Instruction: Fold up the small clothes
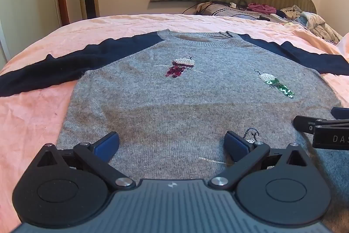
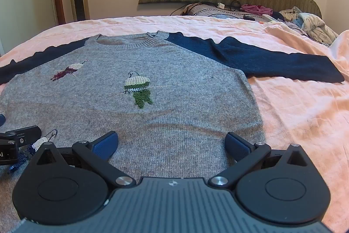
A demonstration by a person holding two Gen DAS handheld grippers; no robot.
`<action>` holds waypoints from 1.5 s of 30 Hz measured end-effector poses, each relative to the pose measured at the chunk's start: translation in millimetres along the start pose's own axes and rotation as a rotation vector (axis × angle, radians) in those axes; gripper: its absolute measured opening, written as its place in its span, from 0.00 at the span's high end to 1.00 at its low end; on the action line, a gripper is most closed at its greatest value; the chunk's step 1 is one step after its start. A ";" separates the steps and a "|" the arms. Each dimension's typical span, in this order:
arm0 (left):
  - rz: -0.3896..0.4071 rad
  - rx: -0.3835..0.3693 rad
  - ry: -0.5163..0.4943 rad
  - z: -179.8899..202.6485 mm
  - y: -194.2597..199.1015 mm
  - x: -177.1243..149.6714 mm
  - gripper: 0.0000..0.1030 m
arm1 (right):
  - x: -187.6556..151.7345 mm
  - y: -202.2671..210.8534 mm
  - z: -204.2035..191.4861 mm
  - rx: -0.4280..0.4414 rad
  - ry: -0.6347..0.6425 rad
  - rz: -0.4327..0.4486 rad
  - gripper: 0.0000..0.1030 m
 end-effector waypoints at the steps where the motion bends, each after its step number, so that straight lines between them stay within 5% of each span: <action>1: 0.000 0.000 0.000 0.0 0.0 0.0 0.00 | 0.0 0.0 0.0 0.000 0.000 0.000 0.00; 45: 0.024 -0.021 0.060 -9.9 4.0 0.2 0.00 | 0.4 -2.1 1.3 -0.009 -0.015 0.005 0.00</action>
Point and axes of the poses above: each gripper's, at about its wrist camera, not at the fingertips, and y roughly against the way its jaws point, z to its right, x to its top, the point moved 1 cm from there along -y, roughly the way its jaws point, and after that the axes turned 2 degrees about -y, right-handed, at the moved point
